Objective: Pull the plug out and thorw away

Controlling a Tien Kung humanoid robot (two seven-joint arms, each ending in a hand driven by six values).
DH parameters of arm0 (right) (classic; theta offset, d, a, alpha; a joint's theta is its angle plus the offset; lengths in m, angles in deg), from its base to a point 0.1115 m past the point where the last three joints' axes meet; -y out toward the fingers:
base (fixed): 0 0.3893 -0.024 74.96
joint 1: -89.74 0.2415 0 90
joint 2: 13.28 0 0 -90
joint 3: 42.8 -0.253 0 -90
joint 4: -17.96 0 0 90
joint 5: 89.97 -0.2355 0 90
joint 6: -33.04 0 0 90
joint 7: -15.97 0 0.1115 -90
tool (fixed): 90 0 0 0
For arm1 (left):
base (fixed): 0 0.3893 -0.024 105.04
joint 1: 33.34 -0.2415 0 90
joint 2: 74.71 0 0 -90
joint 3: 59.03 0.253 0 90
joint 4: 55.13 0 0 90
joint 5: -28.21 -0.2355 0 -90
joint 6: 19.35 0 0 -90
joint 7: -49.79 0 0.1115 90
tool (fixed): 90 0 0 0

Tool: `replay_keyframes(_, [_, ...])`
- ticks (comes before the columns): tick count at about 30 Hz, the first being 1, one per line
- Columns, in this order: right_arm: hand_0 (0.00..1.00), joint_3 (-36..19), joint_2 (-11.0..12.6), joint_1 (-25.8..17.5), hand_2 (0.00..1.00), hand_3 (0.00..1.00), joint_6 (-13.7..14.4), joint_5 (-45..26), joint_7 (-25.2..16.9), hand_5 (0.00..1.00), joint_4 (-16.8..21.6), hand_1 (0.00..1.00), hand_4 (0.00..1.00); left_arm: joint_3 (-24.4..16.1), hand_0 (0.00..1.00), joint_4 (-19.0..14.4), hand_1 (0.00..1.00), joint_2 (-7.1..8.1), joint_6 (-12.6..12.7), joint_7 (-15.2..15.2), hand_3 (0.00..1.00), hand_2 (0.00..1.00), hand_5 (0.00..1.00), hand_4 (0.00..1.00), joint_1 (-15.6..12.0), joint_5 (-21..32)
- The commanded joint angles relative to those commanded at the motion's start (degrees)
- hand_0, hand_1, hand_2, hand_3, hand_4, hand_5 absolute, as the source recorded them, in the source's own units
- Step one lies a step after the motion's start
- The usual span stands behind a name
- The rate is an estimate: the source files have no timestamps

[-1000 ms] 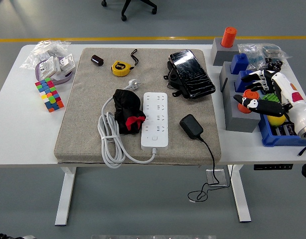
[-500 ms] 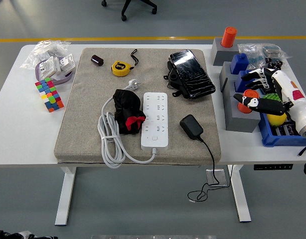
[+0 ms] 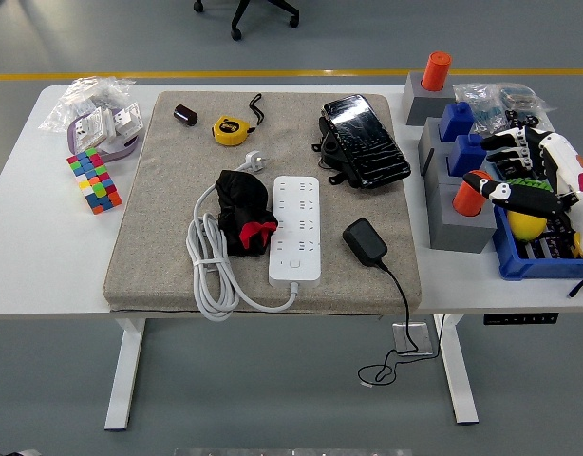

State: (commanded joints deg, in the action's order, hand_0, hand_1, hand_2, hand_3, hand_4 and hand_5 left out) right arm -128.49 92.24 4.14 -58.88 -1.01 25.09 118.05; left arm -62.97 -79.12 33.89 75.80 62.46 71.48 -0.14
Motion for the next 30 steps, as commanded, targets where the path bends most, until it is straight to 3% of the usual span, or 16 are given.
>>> replay_keyframes(10, [0.630,-0.77,-0.34,-0.38,0.662,0.613,-0.16,0.17,0.25,0.268,0.07,0.615,0.916,0.13,0.550,-0.55,0.686,-1.56,-0.10,0.07,0.717,0.712,0.544,0.931,-0.29,-0.03])
replay_keyframes(14, [0.630,-1.17,-0.15,-0.29,0.663,0.614,-1.35,0.28,0.98,0.272,0.14,0.614,0.922,0.12,0.550,-0.52,0.686,-1.63,-0.03,0.04,0.717,0.712,0.545,0.932,-0.06,0.00])
replay_keyframes(30, [0.628,-0.15,0.62,-0.04,0.668,0.612,-0.46,0.19,0.44,0.274,0.22,0.613,0.925,-0.81,0.550,-0.80,0.686,-1.75,-0.04,0.02,0.715,0.712,0.545,0.930,0.11,-0.41])
